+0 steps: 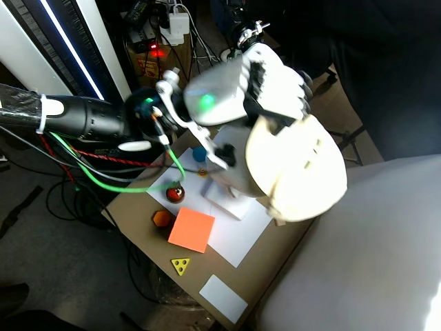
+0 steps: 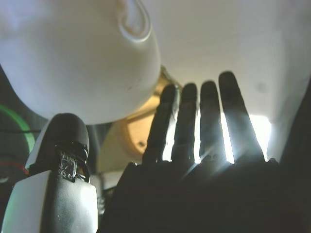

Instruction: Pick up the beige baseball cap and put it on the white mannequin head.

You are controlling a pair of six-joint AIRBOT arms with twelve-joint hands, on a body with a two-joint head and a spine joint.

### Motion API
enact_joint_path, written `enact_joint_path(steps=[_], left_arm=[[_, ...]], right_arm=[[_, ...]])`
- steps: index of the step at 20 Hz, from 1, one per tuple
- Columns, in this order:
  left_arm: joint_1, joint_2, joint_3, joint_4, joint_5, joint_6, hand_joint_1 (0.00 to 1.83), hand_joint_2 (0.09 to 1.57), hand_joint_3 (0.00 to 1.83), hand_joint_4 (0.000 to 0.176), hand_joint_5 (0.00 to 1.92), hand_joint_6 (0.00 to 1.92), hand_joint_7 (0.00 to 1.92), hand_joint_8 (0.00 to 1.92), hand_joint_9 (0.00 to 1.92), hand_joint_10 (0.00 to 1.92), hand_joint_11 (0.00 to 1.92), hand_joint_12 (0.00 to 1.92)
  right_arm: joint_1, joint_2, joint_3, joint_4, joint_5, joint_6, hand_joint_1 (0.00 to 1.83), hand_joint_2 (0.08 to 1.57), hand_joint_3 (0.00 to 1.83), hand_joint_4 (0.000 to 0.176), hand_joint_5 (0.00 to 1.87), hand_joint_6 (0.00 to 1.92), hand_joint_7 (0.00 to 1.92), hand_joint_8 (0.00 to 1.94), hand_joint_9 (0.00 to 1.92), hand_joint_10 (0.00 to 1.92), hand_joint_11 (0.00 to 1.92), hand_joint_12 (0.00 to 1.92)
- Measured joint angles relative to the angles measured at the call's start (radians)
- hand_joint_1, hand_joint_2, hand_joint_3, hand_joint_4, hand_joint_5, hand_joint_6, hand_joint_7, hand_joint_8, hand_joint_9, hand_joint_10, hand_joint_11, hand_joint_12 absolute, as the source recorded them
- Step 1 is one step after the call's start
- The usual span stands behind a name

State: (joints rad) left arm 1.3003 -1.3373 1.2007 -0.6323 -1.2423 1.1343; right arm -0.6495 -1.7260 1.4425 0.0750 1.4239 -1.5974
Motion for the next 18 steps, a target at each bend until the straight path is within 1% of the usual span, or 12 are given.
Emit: enact_joint_path(steps=[2,4,6,7,8,10,13,15,18], left_arm=[[0.000,0.000,0.000,0.005,0.002,0.000,0.00,1.16,0.00,0.000,0.07,0.01,0.02,0.01,0.00,0.00,0.00,0.32],[0.000,0.000,0.000,-0.002,0.002,0.000,0.00,1.16,0.00,0.000,0.08,0.01,0.03,0.01,0.00,0.00,0.00,0.32],[0.000,0.000,0.000,0.000,0.002,0.000,0.00,1.17,0.00,0.000,0.08,0.00,0.04,0.01,0.01,0.00,0.00,0.34],[0.000,0.000,0.000,0.000,0.002,0.000,0.00,1.17,0.00,0.000,0.06,0.01,0.02,0.01,0.00,0.00,0.00,0.25],[0.000,0.000,0.000,-0.001,0.002,0.000,0.00,1.17,0.00,0.000,0.06,0.01,0.02,0.01,0.00,0.00,0.00,0.23],[0.000,0.000,0.000,0.005,0.001,-0.004,0.00,1.17,0.00,0.000,0.08,0.01,0.03,0.00,0.01,0.00,0.00,0.21],[0.000,0.000,0.005,0.013,0.000,-0.005,0.00,1.17,0.00,0.000,0.07,0.00,0.03,0.00,0.01,0.00,0.00,0.21],[0.000,0.002,0.008,0.010,-0.006,-0.006,0.00,1.17,0.00,0.000,0.10,0.01,0.06,0.01,0.02,0.01,0.00,0.21],[0.000,0.002,0.011,0.007,-0.005,-0.003,0.00,1.17,0.00,0.000,0.08,0.00,0.04,0.00,0.01,0.00,0.00,0.21]], right_arm=[[-0.021,0.011,-0.022,0.017,-0.014,-0.007,1.48,1.15,0.00,0.000,0.81,0.97,0.91,0.98,0.88,1.30,0.75,1.79],[-0.042,0.021,-0.059,0.031,-0.013,-0.042,1.48,1.15,0.00,0.000,0.81,0.97,0.91,0.98,0.88,1.30,0.75,1.79],[-0.063,0.029,-0.101,0.016,-0.011,-0.077,1.48,1.15,0.00,0.000,0.80,0.97,0.91,0.98,0.87,1.31,0.77,1.78],[-0.080,0.034,-0.122,-0.005,-0.013,-0.084,1.48,1.15,0.00,0.000,0.80,0.98,0.89,0.99,0.88,1.30,0.78,1.77],[-0.100,0.040,-0.146,-0.035,-0.020,-0.096,1.48,1.15,0.00,0.000,0.80,0.98,0.88,1.00,0.88,1.29,0.78,1.76],[-0.123,0.046,-0.183,-0.046,-0.032,-0.129,1.48,1.15,0.00,0.000,0.80,0.98,0.88,1.01,0.88,1.29,0.79,1.76],[-0.143,0.049,-0.189,-0.043,-0.052,-0.140,1.48,1.15,0.00,0.000,0.81,0.98,0.88,1.01,0.88,1.29,0.78,1.76],[-0.158,0.039,-0.184,-0.029,-0.103,-0.154,1.48,1.15,0.00,0.000,0.80,0.98,0.89,1.00,0.88,1.30,0.79,1.76],[-0.176,0.033,-0.183,-0.030,-0.153,-0.154,1.48,1.15,0.00,0.000,0.80,0.98,0.89,0.99,0.87,1.31,0.79,1.75]])
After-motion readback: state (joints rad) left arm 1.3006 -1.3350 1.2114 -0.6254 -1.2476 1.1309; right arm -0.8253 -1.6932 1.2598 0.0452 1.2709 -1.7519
